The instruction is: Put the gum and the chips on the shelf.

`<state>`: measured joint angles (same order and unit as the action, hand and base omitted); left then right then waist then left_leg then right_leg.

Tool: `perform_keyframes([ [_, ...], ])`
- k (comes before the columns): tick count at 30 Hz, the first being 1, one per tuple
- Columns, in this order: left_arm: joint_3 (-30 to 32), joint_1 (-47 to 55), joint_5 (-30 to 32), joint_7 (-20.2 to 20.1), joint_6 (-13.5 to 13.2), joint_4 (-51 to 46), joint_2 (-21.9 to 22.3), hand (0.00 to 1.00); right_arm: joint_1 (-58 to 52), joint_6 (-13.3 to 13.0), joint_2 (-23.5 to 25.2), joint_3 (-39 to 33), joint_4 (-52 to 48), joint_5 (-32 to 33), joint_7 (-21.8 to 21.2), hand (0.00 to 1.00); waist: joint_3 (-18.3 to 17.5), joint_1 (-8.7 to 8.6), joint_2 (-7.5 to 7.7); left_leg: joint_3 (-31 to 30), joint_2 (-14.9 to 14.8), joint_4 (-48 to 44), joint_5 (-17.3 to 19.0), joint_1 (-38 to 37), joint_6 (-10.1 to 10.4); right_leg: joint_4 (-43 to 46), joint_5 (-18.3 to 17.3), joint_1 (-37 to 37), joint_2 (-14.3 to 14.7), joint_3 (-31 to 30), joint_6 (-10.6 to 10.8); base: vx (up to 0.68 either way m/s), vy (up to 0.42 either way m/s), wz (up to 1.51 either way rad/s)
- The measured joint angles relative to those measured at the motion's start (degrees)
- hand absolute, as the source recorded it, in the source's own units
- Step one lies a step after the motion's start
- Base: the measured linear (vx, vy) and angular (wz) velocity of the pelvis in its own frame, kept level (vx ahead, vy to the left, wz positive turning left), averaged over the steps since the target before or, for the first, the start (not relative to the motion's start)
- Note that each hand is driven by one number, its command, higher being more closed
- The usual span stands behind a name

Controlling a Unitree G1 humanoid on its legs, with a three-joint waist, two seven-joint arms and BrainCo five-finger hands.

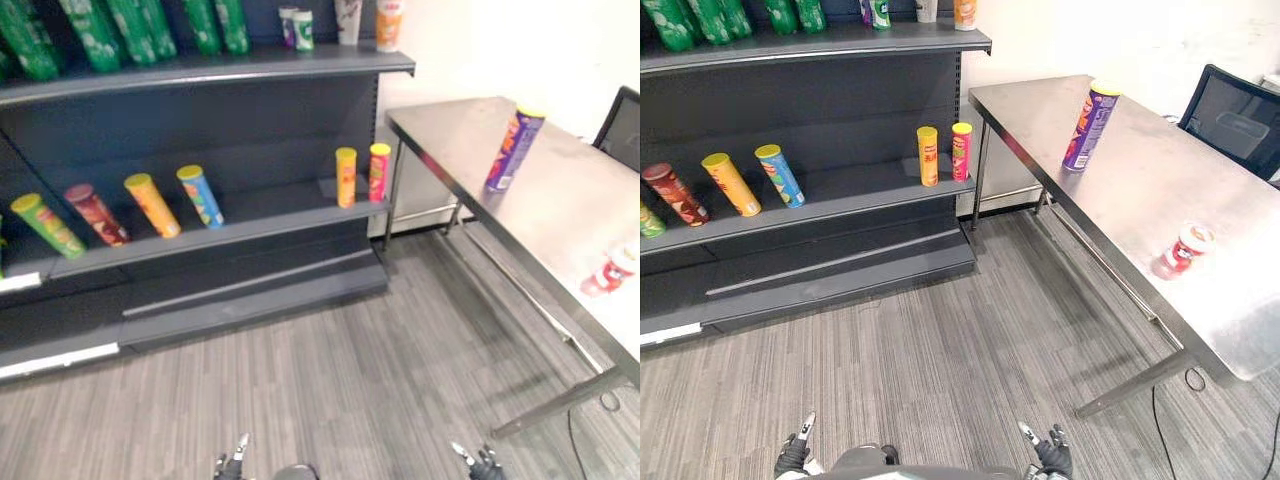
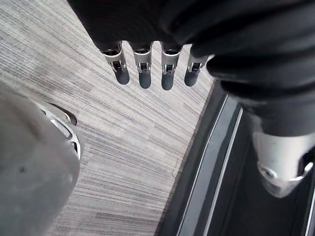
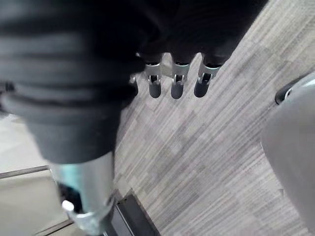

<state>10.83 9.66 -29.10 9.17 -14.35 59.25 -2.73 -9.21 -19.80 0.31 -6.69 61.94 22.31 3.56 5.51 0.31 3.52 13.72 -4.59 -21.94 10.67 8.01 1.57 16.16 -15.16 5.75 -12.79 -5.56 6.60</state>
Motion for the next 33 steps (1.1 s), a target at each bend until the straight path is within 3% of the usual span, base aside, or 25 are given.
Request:
perform_keyframes([
  [1,-2.0,-0.4,1.4,0.5,0.7,1.3,-0.7,0.00,0.3,0.0,0.0,-1.5,0.4,-0.8,0.1,0.00,-0.7,-0.06,-0.50,-0.2,0.9,-0.6,-0.2,-0.9,-0.7,0.2,2.8,0.4,-0.5,-0.5,0.0,0.36,0.279,-0.30],
  [4,-5.3,-1.2,1.9,0.0,1.8,3.0,-1.4,0.00,0.5,0.0,-0.3,-2.6,0.6,-1.6,1.2,0.00,-1.4,-0.39,-1.40,-0.2,2.6,1.7,0.4,-3.4,-1.7,6.7,5.6,-2.5,-1.4,-1.3,-0.4,0.24,0.194,-0.19],
  [6,-7.4,-2.0,3.1,-0.8,2.0,3.8,-1.5,0.00,0.7,-0.5,-1.0,-3.3,0.4,-1.7,1.2,0.00,-1.3,-0.44,-1.56,-0.1,4.8,6.9,1.3,-7.5,-3.1,23.4,10.9,-11.1,-3.1,-0.4,-2.3,0.18,0.151,-0.03],
  [8,-9.0,-2.2,3.4,-0.9,2.2,4.5,-2.0,0.00,0.9,-1.3,-1.1,-3.9,0.3,-1.7,1.2,0.00,-0.8,-1.33,-2.22,-0.1,5.5,9.6,1.9,-11.3,-4.3,33.4,14.6,-14.6,-4.8,2.6,-3.6,0.19,0.115,0.16],
  [11,-9.5,-2.1,3.6,-0.9,3.5,4.5,-2.1,0.00,1.3,-2.7,-1.8,-1.2,-0.4,-2.5,1.1,0.00,-0.4,-1.52,-2.51,0.6,4.5,13.0,1.8,-17.2,-4.0,38.8,6.8,-18.0,-4.7,12.9,-4.2,0.19,0.037,-0.06],
  [13,-9.4,-2.1,5.4,-0.9,3.9,4.5,-2.2,0.00,1.4,-3.7,-1.8,0.1,-0.8,-4.5,1.2,0.00,-0.4,-1.62,-2.50,1.6,3.3,13.6,1.5,-18.7,-3.5,32.3,5.1,-19.2,-2.9,17.6,-4.3,0.16,-0.048,-0.24],
  [14,-9.2,-2.1,5.7,-1.0,3.8,4.3,-2.3,0.00,1.5,-3.8,-1.8,1.1,-0.8,-4.5,1.1,0.00,-0.1,-1.62,-1.87,1.9,3.0,13.9,1.2,-19.5,-3.1,22.3,7.5,-19.0,-1.4,20.1,-3.7,0.20,-0.127,-0.36],
  [15,-8.6,-2.5,5.7,-1.0,3.9,4.1,-2.6,0.00,1.7,-3.9,-1.8,1.8,-0.6,-4.4,1.0,0.00,0.7,-1.41,-0.70,2.0,3.6,14.2,1.2,-20.4,-2.2,14.6,9.6,-17.5,0.0,22.4,-4.8,0.20,-0.107,-0.51],
  [16,-8.5,-2.6,5.7,-0.8,4.0,4.2,-2.3,0.00,1.9,-4.0,-2.2,2.0,-0.5,-4.3,1.1,0.00,1.0,-1.30,-1.25,2.3,2.8,14.8,1.1,-20.5,-2.0,12.2,9.9,-16.2,1.7,22.4,-5.2,0.17,-0.096,-0.64],
  [17,-8.5,-2.6,5.7,-0.8,4.4,4.2,-1.8,0.00,2.4,-4.3,-2.8,2.6,-0.4,-4.3,1.0,0.00,1.2,-1.42,-3.04,3.2,1.3,15.6,0.8,-20.6,-1.5,9.0,10.7,-15.3,3.2,22.7,-6.3,0.11,-0.068,-0.79],
  [19,-8.6,-3.2,5.7,-0.5,4.5,4.2,-1.6,0.00,3.5,-4.7,-3.3,2.8,-0.2,-4.1,0.9,0.00,3.1,-1.76,-3.63,5.4,0.8,17.2,0.8,-22.0,-0.7,4.6,11.0,-14.3,5.8,22.4,-6.4,0.09,-0.082,-0.74],
  [21,-8.7,-3.6,5.7,-0.4,4.5,4.1,-1.7,0.00,3.7,-4.7,-3.7,3.2,-0.2,-4.1,0.8,0.00,4.1,-1.80,-2.81,6.4,0.4,17.6,0.8,-22.3,-0.3,2.7,11.5,-14.0,7.1,22.0,-7.1,0.00,-0.071,-0.41],
  [25,-8.8,-3.8,5.7,-0.3,4.5,3.9,-1.8,0.00,3.7,-4.2,-3.8,6.6,-0.2,-4.2,0.7,0.00,4.2,-1.61,-1.98,6.7,-0.2,17.6,1.5,-23.2,0.9,-2.3,12.0,-11.3,7.9,22.6,-6.8,-0.04,-0.018,-0.06],
  [30,-8.8,-3.9,5.7,0.9,4.7,3.6,-1.7,0.00,3.9,-3.3,-3.7,7.5,-0.3,-4.4,0.2,0.00,4.4,-1.43,-2.47,8.4,-0.6,18.0,2.7,-22.1,0.5,-8.3,14.0,-9.9,7.2,27.6,-5.2,-0.07,0.059,-0.10],
  [33,-8.8,-4.0,7.3,1.1,5.0,3.5,-1.7,0.00,3.8,-2.9,-3.7,7.6,-0.3,-4.4,1.2,0.00,4.4,-1.30,-2.61,9.4,-1.0,18.2,3.1,-22.2,1.0,-11.1,15.8,-9.0,8.2,27.6,-5.5,-0.01,0.027,-0.12],
])
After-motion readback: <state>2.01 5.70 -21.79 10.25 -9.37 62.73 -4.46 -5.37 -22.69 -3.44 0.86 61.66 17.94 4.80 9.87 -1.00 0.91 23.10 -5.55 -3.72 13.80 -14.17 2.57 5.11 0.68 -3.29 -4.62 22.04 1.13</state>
